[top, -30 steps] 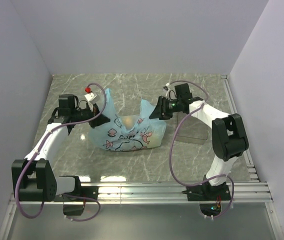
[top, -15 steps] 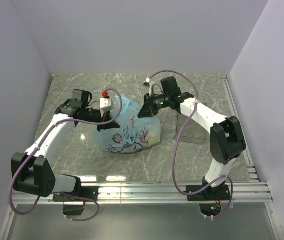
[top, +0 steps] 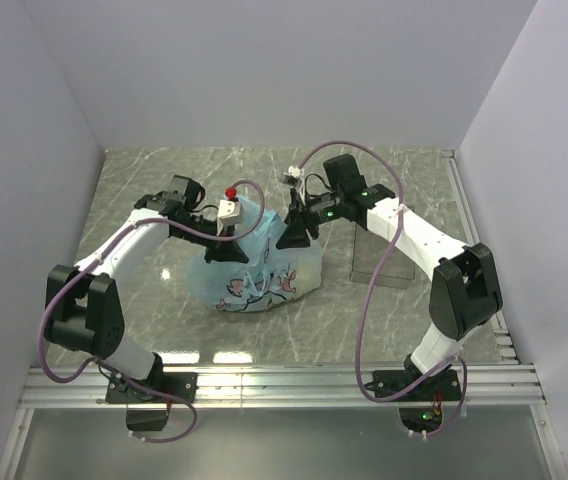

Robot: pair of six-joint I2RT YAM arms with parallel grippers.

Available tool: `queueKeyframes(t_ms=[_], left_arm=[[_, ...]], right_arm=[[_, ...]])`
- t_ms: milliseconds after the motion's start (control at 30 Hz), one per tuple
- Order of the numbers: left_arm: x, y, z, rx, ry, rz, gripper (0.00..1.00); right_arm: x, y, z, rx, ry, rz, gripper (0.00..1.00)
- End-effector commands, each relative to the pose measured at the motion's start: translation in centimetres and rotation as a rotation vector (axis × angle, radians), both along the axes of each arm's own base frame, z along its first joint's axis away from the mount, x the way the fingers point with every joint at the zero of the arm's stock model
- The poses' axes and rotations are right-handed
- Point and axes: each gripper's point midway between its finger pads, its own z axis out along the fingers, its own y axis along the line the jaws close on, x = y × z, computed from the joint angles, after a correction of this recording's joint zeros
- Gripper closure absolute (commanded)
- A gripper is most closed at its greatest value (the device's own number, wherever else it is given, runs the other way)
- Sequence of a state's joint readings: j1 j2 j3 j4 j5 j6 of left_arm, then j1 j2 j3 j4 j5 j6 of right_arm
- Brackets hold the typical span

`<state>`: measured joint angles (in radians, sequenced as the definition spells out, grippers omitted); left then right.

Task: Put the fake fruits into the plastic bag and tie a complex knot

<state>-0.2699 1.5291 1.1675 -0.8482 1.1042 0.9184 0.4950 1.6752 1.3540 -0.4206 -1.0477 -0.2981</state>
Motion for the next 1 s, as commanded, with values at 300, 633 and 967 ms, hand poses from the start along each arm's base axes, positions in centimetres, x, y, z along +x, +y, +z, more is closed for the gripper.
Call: queueKeyframes(t_ms=[300,633,967], left_arm=[[2.8,-1.5,3.9,-0.087,-0.063,0.089,0.99],[2.7,-2.6,3.7,-0.098,-0.041,0.101,0.99],[2.8,-1.0,5.1,-0.084,-0.006,0.210,0.75]], right_arm=[[-0.7,2.4,3.1,0.069,-0.047,0.041,0.25],[0.3,4.0,3.0,0.081,-0.003,0.024,0.22],[1.4,4.1,2.3,0.068,-0.013,-0.025,1.00]])
